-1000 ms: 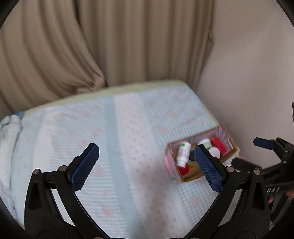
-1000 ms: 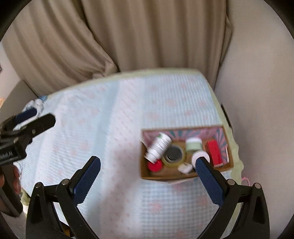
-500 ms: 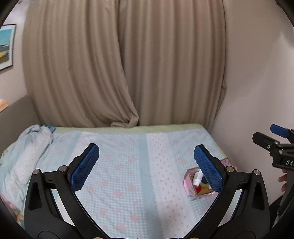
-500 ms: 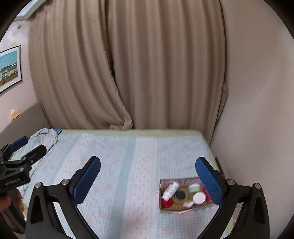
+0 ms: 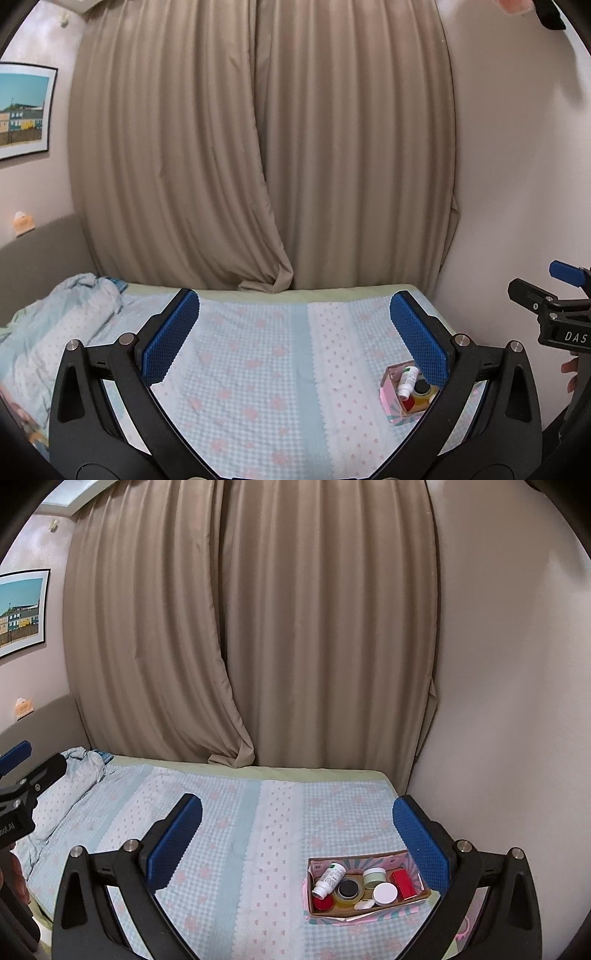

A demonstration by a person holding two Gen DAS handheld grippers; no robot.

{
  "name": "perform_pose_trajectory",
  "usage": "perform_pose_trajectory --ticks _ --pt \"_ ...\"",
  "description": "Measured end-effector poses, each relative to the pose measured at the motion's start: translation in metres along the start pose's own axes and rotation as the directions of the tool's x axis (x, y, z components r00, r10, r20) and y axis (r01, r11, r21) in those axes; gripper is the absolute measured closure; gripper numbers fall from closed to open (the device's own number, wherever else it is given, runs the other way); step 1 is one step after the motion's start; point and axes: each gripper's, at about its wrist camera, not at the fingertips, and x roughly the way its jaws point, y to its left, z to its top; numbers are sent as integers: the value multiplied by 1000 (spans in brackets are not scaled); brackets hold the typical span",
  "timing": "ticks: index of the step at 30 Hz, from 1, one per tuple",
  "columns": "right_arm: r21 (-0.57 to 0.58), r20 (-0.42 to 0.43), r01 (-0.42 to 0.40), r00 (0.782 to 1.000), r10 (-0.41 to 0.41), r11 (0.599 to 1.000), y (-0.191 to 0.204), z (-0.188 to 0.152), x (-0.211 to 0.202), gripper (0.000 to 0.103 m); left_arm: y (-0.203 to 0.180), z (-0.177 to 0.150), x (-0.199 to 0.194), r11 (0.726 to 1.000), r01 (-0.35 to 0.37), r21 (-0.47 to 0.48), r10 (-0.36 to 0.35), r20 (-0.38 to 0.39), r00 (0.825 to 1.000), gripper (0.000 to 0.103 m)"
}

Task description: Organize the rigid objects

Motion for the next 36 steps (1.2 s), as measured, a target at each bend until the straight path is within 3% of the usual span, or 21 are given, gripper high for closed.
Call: perform_pose_trajectory --ticks 36 --pt "31 -5 21 1000 -21 999 0 2 -1 0 -19 -1 1 1000 -7 29 7 -2 1000 0"
